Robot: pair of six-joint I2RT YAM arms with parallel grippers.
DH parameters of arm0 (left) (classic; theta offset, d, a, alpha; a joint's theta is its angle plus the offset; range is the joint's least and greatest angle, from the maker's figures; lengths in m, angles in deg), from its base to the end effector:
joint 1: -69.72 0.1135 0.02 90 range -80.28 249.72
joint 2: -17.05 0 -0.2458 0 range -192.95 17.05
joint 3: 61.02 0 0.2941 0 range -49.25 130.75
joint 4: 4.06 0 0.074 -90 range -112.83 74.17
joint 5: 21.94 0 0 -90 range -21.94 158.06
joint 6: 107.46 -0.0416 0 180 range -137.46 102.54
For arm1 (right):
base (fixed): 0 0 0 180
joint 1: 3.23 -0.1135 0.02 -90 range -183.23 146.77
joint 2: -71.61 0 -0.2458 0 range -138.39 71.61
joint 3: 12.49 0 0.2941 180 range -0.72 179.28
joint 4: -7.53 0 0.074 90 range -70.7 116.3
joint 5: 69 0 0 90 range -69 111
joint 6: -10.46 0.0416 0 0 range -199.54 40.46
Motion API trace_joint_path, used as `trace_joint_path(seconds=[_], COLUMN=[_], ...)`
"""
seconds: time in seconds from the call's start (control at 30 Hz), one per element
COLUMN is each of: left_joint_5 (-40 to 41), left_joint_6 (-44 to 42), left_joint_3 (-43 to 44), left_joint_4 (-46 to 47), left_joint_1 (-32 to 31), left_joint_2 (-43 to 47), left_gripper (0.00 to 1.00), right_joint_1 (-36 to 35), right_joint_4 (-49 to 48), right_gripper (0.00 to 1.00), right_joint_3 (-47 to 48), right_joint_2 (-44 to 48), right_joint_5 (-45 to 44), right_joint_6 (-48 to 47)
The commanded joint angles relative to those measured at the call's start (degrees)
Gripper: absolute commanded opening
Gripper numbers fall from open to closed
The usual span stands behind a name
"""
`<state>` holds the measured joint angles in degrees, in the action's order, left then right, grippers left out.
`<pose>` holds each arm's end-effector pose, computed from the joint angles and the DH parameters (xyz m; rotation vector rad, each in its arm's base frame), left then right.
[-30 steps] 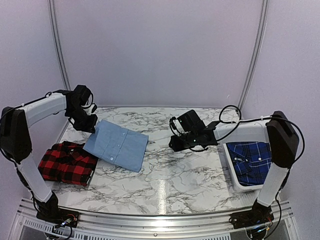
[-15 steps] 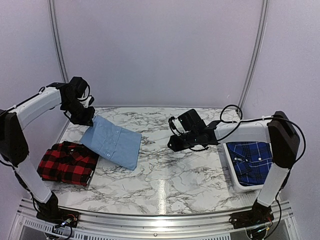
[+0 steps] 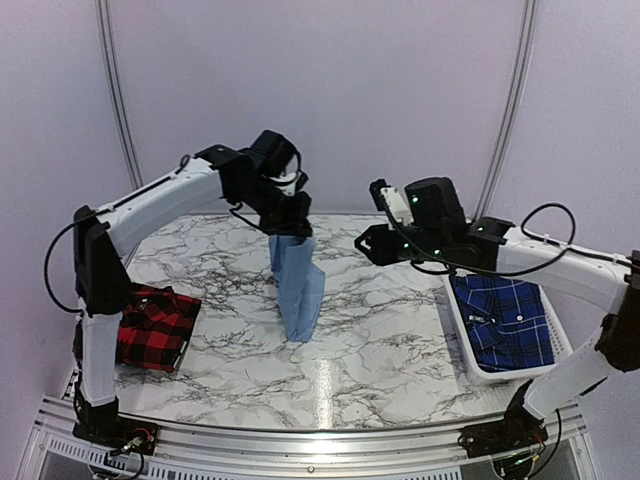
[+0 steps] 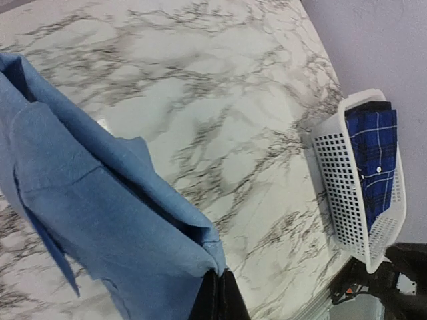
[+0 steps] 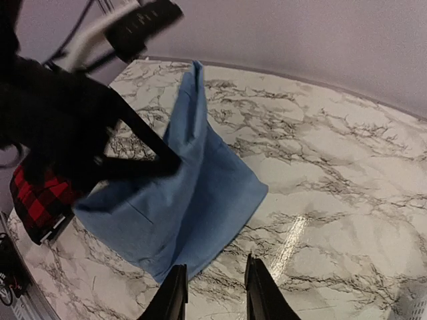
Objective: Fold and stack the long sleeve shirts
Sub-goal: Turn over the square-folded shirt at the center of the board, then pick up the square-folded shirt from the center of the board.
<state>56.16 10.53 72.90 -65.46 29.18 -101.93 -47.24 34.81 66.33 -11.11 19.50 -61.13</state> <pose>0.3761 -0.3330 0.3212 0.3788 2.4875 -0.7818 0.2749 0.2640 0.2775 -0.4667 2.1269 0.6116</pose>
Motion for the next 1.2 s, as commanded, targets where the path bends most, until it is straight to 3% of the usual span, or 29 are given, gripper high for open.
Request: trace_joint_path(seconds=[0.0,0.07,0.13,0.17,0.27,0.37,0.57,0.7,0.9,1.17], left_joint_5=[-0.70,-1.50,-2.42,-2.36,1.48,6.63,13.39,4.90,0.72,-6.65], left_joint_6=[13.03,15.01,16.31,16.23,15.26,13.66,11.51,5.84,-3.27,-11.43], left_joint_3=[12.73,17.10,19.34,19.55,16.15,7.87,-9.31,-18.33,-27.74,-24.64], left_joint_4=[6.27,10.35,12.63,13.73,16.30,18.39,20.58,21.70,22.30,24.46], left_joint_1=[-10.89,-14.93,-16.58,-17.23,-17.87,-17.51,-14.54,-9.96,-6.14,-4.55], left_joint_2=[-12.67,-18.83,-21.83,-22.05,-18.23,-11.22,1.37,3.99,4.17,-3.78], left_gripper=[0.07,0.19,0.43,0.47,0.66,0.77,0.81,0.81,0.84,0.86], right_joint_1=[0.11,0.14,0.23,0.24,0.24,0.19,0.24,0.18,-0.11,0.68], right_joint_4=[5.34,6.75,8.20,8.99,10.68,10.48,7.87,7.13,6.30,2.47], right_gripper=[0.28,0.33,0.36,0.38,0.42,0.44,0.47,0.48,0.51,0.67], right_joint_3=[-2.25,-5.53,-7.65,-8.45,-10.11,-11.50,-14.59,-16.95,-22.85,-26.56], right_joint_2=[12.49,18.36,22.17,23.22,23.73,21.99,18.39,14.54,12.32,6.73], right_joint_5=[-9.71,-13.89,-15.76,-16.11,-15.93,-13.88,-10.55,-8.21,-7.42,-10.96], right_joint_6=[1.57,2.40,3.03,3.34,3.90,4.54,5.16,5.61,7.52,11.78])
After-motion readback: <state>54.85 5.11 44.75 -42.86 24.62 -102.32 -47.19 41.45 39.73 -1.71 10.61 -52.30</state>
